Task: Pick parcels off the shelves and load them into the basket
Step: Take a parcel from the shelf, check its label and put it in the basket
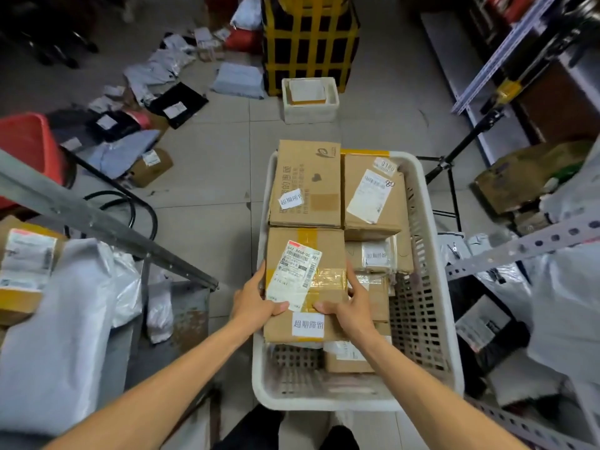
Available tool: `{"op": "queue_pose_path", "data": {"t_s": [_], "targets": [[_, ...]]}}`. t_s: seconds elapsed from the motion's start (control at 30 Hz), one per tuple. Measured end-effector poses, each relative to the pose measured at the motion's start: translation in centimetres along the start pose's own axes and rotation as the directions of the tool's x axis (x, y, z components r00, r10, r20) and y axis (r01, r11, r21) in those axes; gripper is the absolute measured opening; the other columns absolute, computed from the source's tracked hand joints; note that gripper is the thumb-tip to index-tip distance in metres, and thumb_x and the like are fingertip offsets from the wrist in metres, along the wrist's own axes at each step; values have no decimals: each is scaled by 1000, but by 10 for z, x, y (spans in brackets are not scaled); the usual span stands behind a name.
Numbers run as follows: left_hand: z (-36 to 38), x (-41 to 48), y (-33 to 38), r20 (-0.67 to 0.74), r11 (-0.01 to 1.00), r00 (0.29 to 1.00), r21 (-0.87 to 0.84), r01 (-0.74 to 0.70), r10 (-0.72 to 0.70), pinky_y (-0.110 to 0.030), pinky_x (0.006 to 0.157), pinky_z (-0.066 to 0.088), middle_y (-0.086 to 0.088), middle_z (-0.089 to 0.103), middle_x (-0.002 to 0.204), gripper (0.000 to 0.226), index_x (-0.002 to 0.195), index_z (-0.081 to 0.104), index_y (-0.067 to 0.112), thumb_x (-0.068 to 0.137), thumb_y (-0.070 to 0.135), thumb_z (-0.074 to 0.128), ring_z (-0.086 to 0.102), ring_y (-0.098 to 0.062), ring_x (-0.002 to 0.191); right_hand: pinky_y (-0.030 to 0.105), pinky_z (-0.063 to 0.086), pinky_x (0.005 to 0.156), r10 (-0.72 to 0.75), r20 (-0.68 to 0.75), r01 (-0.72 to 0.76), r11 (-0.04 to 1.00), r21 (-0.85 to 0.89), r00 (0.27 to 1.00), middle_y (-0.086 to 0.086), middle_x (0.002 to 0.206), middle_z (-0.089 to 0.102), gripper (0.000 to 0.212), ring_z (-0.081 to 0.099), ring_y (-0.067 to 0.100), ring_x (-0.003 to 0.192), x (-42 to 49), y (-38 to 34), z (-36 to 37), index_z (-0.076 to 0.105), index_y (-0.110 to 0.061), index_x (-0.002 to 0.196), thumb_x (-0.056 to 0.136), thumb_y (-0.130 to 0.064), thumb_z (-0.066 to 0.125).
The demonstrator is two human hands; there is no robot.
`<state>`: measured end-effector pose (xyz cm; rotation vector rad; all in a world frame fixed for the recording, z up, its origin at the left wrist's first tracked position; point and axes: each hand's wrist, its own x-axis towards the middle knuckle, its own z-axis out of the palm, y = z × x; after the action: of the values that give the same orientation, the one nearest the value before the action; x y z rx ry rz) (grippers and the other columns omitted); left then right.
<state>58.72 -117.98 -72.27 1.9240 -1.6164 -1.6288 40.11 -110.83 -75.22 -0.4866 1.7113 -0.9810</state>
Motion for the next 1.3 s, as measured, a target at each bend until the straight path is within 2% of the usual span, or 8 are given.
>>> {"op": "queue_pose_path", "data": {"t_s": [0.33, 0.5, 0.63, 0.77, 0.9, 1.07, 1.2, 1.3], "targets": [[15, -8, -6, -57, 992, 998, 128, 15, -8, -46, 103, 44, 2, 56, 135, 98, 149, 23, 35, 72, 15, 80, 49, -24, 128, 33, 53, 93, -18, 36, 19, 999, -33, 999, -9, 116, 66, 117, 64, 10, 103, -10, 10, -2, 23, -34, 151, 60, 4, 85], [29, -34, -5, -142, 984, 990, 179, 0, 26, -46, 104, 42, -1, 56, 135, 83, 146, 29, 31, 77, 20, 74, 49, -28, 127, 43, 46, 102, -36, 83, 50, 984, -172, 996, -4, 133, 58, 119, 58, 17, 116, -20, 13, -4, 7, -39, 152, 66, -13, 85], [40, -61, -8, -210, 985, 974, 124, 118, -90, -49, 104, 40, -14, 51, 137, 102, 153, 7, 17, 77, 24, 74, 45, -33, 128, 41, 49, 97, -46, 96, 72, 953, -293, 994, -3, 120, 64, 101, 60, 22, 110, -28, 8, -18, 9, -39, 152, 77, -23, 75], [44, -95, 3, -259, 962, 966, 268, 44, 28, -43, 100, 39, -15, 51, 133, 72, 145, 30, 6, 85, 22, 67, 44, -33, 127, 29, 45, 85, -127, 165, 185, 895, -405, 978, -1, 117, 66, 78, 62, 21, 107, -45, -6, -39, 24, -30, 149, 87, -24, 70], [41, -115, 19, -194, 872, 960, 483, -85, 201, -38, 87, 43, -14, 57, 124, 44, 126, 50, 9, 85, 16, 63, 51, -31, 114, 34, 45, 89, -217, 245, 323, 751, -576, 945, 6, 128, 59, 78, 56, 25, 117, -66, -24, -51, 25, -19, 150, 87, -32, 69], [39, -135, 46, -44, 685, 941, 698, -211, 335, -37, 93, 44, -8, 51, 134, 56, 137, 44, 14, 86, 25, 66, 52, -26, 119, 39, 45, 97, -211, 324, 387, 491, -781, 922, 15, 138, 48, 76, 51, 29, 122, -102, -52, -56, 30, -16, 147, 85, -34, 70], [34, -151, 63, 81, 488, 898, 816, -309, 433, -36, 86, 49, -6, 56, 129, 54, 130, 48, 15, 82, 30, 68, 56, -24, 112, 42, 47, 97, -200, 322, 370, 289, -883, 925, 13, 135, 53, 67, 52, 30, 121, -135, -69, -55, 42, -10, 138, 82, -34, 73], [30, -171, 69, 148, 379, 865, 854, -356, 479, -35, 83, 50, -5, 57, 127, 51, 127, 52, 16, 81, 31, 69, 57, -25, 110, 41, 50, 90, -233, 284, 345, 291, -892, 930, 10, 125, 59, 57, 57, 29, 112, -162, -72, -53, 51, -11, 128, 81, -34, 73]]}}
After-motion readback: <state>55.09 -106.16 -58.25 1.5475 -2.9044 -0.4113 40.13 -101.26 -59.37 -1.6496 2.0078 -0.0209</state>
